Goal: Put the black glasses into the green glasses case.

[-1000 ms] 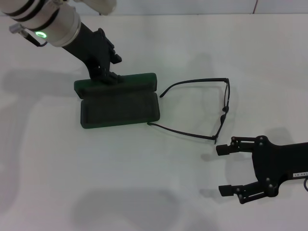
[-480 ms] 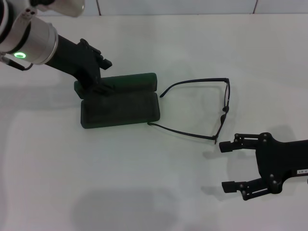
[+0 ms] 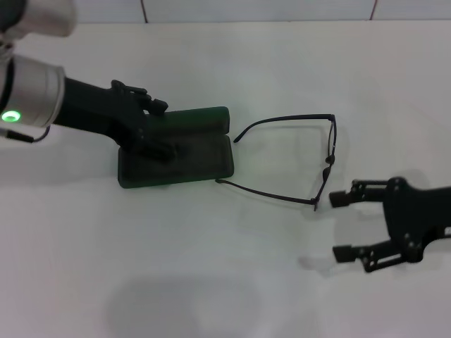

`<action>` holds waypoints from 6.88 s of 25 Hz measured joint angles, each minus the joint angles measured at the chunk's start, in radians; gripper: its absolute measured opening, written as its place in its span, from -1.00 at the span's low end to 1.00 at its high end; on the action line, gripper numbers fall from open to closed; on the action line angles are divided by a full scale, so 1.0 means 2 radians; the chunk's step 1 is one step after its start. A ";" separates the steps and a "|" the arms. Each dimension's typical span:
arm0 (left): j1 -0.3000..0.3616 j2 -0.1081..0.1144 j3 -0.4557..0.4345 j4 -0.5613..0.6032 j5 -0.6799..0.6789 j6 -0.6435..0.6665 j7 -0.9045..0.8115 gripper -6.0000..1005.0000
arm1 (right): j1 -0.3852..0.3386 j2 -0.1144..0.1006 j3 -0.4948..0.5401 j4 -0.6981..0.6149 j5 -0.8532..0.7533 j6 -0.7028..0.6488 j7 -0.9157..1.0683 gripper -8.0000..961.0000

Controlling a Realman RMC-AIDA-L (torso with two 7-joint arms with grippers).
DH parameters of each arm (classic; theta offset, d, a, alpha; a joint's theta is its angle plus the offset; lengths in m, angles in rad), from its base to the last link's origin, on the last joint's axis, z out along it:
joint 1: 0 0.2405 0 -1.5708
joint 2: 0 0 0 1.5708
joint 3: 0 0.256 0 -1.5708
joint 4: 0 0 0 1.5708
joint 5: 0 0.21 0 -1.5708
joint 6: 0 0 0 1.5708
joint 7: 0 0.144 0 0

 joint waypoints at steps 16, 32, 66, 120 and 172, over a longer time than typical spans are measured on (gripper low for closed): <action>0.102 0.021 -0.111 -0.282 -0.268 0.043 0.273 0.74 | 0.124 -0.085 0.041 -0.050 -0.109 0.007 0.425 0.83; 0.118 0.041 -0.112 -0.298 -0.167 0.063 0.385 0.74 | 0.295 -0.077 0.035 0.007 -0.323 0.016 0.686 0.82; 0.120 0.042 -0.115 -0.291 -0.140 0.052 0.389 0.73 | 0.337 -0.007 0.021 0.119 -0.369 0.143 0.763 0.81; 0.119 0.036 -0.114 -0.293 -0.127 0.040 0.388 0.72 | 0.325 0.003 -0.023 0.103 -0.370 0.176 0.763 -0.65; 0.113 0.011 -0.115 -0.341 -0.182 0.058 0.265 0.71 | 0.240 -0.003 -0.009 -0.147 -0.336 0.143 0.504 -0.90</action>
